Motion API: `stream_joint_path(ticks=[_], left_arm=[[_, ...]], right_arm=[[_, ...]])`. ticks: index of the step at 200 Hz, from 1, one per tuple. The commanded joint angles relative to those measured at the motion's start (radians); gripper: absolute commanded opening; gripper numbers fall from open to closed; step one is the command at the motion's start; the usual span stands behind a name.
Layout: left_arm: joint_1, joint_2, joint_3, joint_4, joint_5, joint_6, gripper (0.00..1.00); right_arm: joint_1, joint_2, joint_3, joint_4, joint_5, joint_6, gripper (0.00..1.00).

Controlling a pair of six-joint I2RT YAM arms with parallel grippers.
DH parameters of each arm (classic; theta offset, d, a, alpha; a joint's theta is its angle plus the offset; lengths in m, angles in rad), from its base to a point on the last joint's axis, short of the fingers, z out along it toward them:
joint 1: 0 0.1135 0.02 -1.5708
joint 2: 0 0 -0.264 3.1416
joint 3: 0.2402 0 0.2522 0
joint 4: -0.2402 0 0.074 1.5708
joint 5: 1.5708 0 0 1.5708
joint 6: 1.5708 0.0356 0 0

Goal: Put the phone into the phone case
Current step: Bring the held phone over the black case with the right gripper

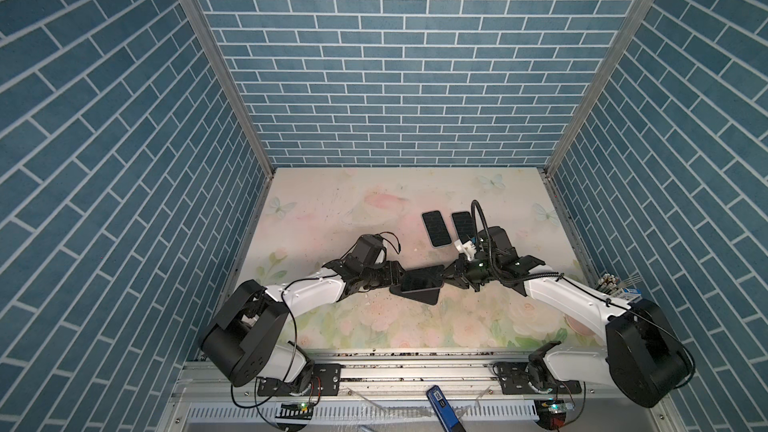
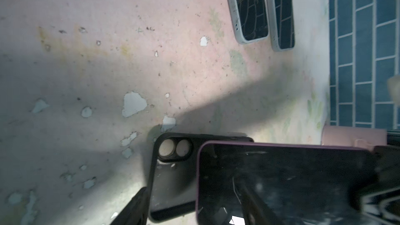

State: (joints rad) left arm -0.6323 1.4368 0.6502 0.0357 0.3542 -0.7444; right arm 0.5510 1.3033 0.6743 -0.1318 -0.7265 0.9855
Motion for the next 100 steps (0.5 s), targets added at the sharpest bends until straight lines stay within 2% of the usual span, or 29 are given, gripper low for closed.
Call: stream_joint_path(ticks=[1,24,64,100], left_arm=[[0.006,0.025,0.0,0.056,0.039,-0.016,0.66],[0.006,0.057,0.013,0.044,0.051,-0.019,0.59],[0.009,0.06,0.034,-0.049,-0.001,0.005,0.61],[0.012,0.078,0.041,-0.047,0.022,0.006,0.6]], right_arm=[[0.006,0.008,0.002,0.088,-0.003,-0.046,0.0],[0.007,0.036,0.007,0.094,-0.009,-0.058,0.0],[0.007,0.061,0.001,0.103,-0.017,-0.061,0.0],[0.007,0.08,-0.011,0.115,-0.022,-0.058,0.0]])
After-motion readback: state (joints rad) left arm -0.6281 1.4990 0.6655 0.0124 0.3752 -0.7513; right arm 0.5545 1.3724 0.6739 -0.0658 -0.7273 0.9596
